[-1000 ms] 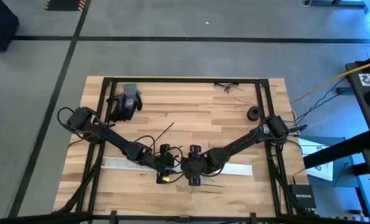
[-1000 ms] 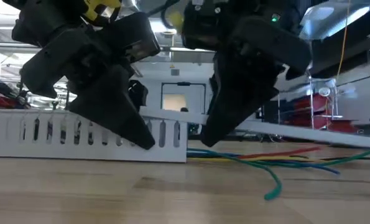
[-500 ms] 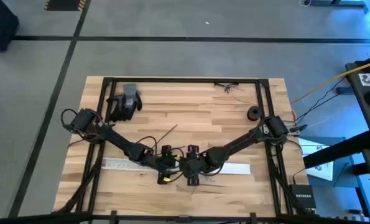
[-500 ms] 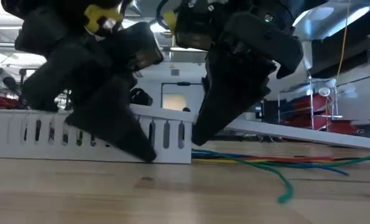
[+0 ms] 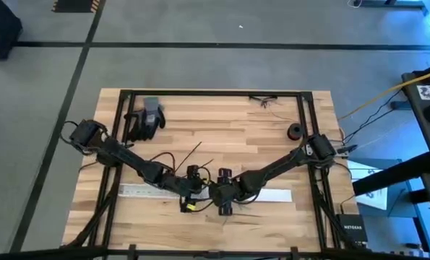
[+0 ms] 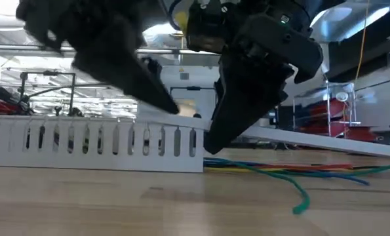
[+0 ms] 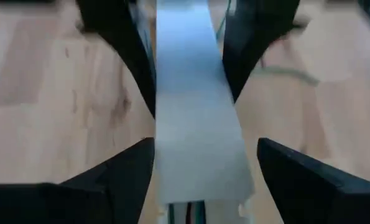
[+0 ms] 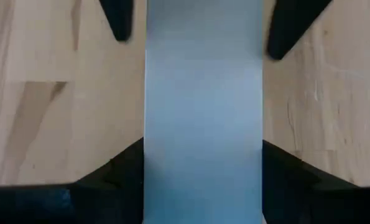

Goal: Ziptie cables
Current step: Close the white cable duct

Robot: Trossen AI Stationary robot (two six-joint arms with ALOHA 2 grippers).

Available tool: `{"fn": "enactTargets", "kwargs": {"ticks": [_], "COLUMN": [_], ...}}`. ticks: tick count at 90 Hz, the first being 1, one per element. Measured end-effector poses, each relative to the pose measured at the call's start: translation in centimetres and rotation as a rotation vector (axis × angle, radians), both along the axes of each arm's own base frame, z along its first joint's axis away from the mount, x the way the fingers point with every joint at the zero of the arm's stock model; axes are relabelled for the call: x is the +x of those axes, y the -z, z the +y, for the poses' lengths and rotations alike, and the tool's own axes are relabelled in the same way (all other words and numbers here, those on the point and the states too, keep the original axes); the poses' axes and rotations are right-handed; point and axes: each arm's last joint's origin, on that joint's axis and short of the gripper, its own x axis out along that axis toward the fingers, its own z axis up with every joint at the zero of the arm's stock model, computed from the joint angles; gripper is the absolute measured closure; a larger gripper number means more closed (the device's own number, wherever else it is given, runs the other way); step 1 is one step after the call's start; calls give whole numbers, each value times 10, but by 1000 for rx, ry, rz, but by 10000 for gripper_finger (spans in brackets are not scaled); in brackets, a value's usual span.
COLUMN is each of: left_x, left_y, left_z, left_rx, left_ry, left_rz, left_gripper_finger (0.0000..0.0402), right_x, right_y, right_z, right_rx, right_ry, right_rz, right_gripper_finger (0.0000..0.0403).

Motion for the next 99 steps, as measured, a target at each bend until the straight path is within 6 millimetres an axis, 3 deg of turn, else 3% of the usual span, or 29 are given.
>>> {"fn": "enactTargets", "kwargs": {"ticks": [14,38,99], "left_x": [-1,-9,-12], "left_y": [-1,19,22], "left_z": [4,12,10], "left_rx": [48,40,56], "left_ry": [-66,-158,-126], "left_rz": [-3,158,174], "left_gripper_finger": [123,123,123], "right_x": [0,0,16], "right_y": [0,-1,-5], "right_z": [0,1,-2], "right_rx": [1,5,26], "right_ry": [-3,-11,-52], "right_rz": [2,-7,-116], "right_gripper_finger": [175,175,175]}}
